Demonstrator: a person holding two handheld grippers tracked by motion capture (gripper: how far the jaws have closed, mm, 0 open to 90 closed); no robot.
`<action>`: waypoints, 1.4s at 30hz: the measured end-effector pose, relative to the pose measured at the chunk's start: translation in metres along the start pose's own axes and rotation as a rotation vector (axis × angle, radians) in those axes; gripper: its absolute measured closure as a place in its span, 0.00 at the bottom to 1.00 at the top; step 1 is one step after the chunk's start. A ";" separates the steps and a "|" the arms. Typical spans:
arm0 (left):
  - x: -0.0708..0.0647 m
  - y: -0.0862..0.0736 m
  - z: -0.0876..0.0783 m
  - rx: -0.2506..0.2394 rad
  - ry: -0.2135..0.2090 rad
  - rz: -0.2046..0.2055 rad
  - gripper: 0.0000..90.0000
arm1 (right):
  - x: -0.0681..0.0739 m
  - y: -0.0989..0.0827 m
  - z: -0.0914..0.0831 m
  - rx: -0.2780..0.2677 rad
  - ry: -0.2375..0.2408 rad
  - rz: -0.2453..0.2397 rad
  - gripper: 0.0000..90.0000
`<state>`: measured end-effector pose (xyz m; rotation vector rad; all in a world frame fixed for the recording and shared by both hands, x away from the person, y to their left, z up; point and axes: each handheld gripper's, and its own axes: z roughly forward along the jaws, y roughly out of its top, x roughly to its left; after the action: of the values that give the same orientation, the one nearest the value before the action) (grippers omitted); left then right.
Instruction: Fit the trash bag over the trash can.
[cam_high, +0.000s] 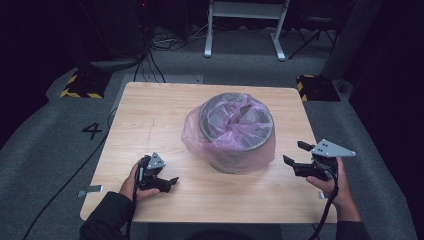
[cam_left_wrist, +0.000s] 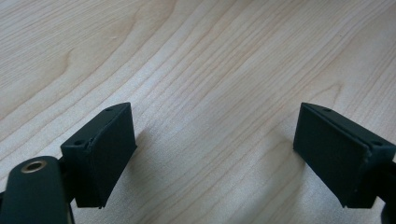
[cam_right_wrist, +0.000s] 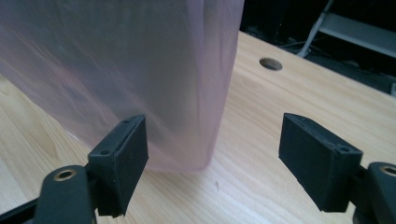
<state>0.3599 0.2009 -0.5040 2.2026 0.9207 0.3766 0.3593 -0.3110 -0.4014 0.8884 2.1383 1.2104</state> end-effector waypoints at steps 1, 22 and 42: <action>0.000 0.000 0.000 0.000 0.000 0.001 0.14 | 0.001 0.002 -0.001 -0.005 0.003 -0.003 0.27; 0.000 0.000 0.000 0.001 -0.001 -0.002 0.14 | 0.006 0.080 0.002 -0.075 0.061 -0.073 0.28; 0.000 0.001 0.001 -0.001 -0.002 -0.004 0.14 | 0.026 0.146 0.047 -0.025 0.120 -0.146 0.27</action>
<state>0.3608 0.2003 -0.5041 2.1996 0.9239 0.3725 0.4177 -0.2103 -0.2981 0.6514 2.2344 1.2410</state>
